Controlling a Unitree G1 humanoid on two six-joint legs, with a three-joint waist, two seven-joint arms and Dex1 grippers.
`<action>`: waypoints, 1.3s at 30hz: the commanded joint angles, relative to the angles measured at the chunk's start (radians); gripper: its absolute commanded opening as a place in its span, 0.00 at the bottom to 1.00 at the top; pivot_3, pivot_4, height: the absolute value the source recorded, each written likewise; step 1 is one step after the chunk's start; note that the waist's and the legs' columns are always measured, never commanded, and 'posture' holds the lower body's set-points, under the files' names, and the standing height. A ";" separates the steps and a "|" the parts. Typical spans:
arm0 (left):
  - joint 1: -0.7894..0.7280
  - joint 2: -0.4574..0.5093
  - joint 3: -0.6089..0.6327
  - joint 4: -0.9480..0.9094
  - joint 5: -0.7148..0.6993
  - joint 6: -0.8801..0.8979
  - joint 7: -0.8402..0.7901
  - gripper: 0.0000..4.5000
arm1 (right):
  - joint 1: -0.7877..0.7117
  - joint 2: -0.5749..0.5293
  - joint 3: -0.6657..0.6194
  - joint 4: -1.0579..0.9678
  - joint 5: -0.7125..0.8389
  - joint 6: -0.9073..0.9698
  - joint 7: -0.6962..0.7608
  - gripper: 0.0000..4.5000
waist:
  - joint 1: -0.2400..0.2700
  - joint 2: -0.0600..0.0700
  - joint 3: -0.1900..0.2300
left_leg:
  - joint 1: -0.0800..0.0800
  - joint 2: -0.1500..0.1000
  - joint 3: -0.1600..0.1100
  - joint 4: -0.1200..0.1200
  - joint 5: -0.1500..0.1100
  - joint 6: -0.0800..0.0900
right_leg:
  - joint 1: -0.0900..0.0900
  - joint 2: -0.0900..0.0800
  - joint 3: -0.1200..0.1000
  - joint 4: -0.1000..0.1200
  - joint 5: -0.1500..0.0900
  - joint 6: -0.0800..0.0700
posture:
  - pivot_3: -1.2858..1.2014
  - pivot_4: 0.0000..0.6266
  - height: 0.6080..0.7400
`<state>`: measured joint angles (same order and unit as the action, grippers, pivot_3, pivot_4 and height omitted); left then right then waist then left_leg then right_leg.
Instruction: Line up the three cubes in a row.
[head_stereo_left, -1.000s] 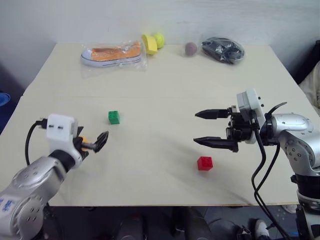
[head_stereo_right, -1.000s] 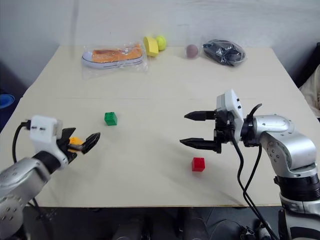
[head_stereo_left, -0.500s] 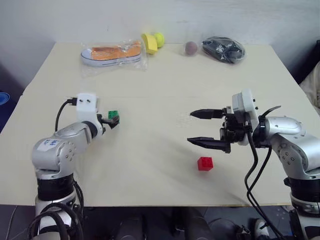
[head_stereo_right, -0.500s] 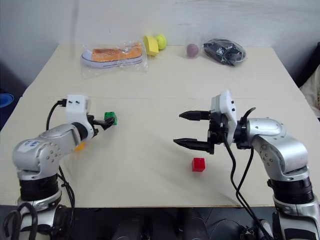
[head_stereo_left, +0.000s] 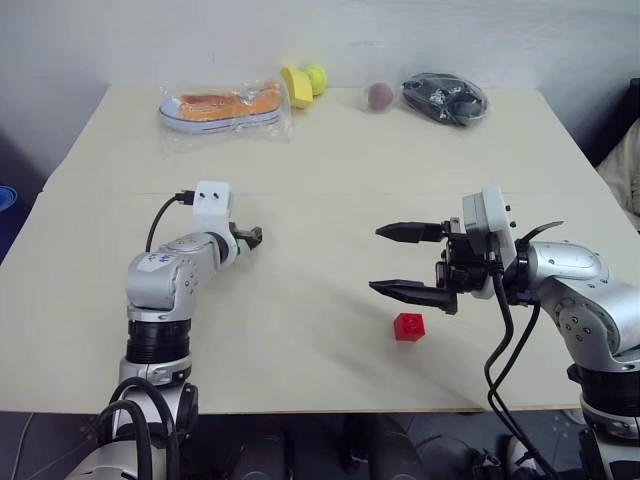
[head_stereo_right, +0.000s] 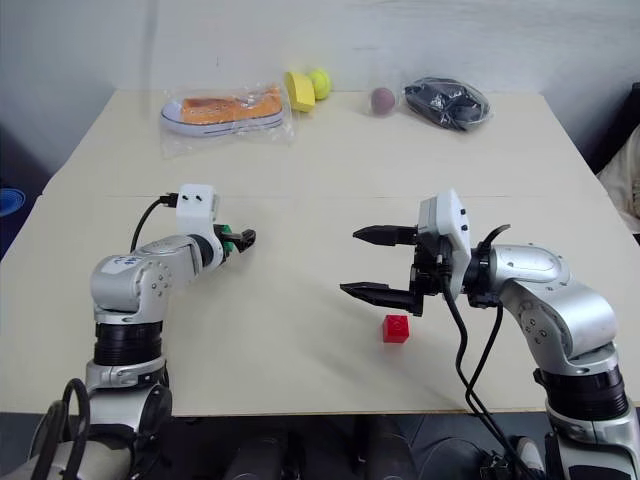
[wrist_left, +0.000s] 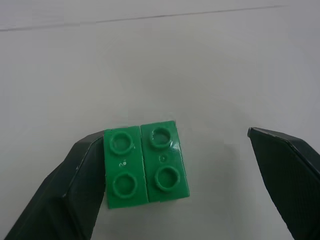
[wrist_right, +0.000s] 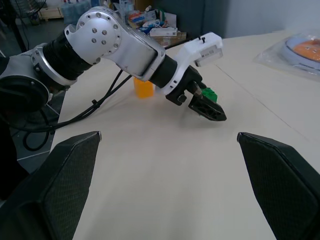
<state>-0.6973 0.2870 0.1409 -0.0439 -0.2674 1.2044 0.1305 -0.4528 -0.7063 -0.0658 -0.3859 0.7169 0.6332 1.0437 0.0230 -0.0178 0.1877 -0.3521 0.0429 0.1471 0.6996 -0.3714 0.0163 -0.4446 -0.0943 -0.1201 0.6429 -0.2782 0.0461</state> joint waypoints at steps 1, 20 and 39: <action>-0.030 -0.011 0.031 -0.004 0.035 -0.007 0.021 0.80 | -0.003 -0.008 -0.026 -0.029 0.016 -0.010 -0.010 1.00 | -0.001 0.000 0.000 | 0.000 0.000 0.000 0.000 0.000 0.000 | 0.000 0.000 0.000 0.000 0.000 0.000 | 0.52 0.24 1.00; 0.236 0.505 -0.191 -0.312 -0.198 -0.394 -1.014 0.34 | 0.111 -0.222 -0.023 0.034 -0.101 -0.151 0.241 1.00 | -0.005 0.000 0.000 | -0.001 0.001 0.001 0.000 0.000 -0.002 | -0.001 0.000 0.000 -0.005 0.000 0.000 | 0.52 0.24 1.00; 0.036 0.349 -0.561 -0.001 0.074 -0.758 -1.316 0.34 | 0.416 -0.311 -0.188 -0.035 -0.139 -0.206 0.234 1.00 | 0.001 0.000 0.000 | 0.000 -0.001 0.000 0.000 0.001 0.002 | 0.000 0.000 0.000 -0.006 0.000 0.000 | 0.52 0.24 1.00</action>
<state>-0.6523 0.6407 -0.4345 -0.0298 -0.1954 0.4549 -1.1790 -0.0403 -1.0051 -0.2191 -0.3962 0.5784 0.4433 1.2858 0.0239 -0.0179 0.1877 -0.3523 0.0416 0.1471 0.7000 -0.3703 0.0187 -0.4444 -0.0944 -0.1200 0.6372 -0.2779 0.0466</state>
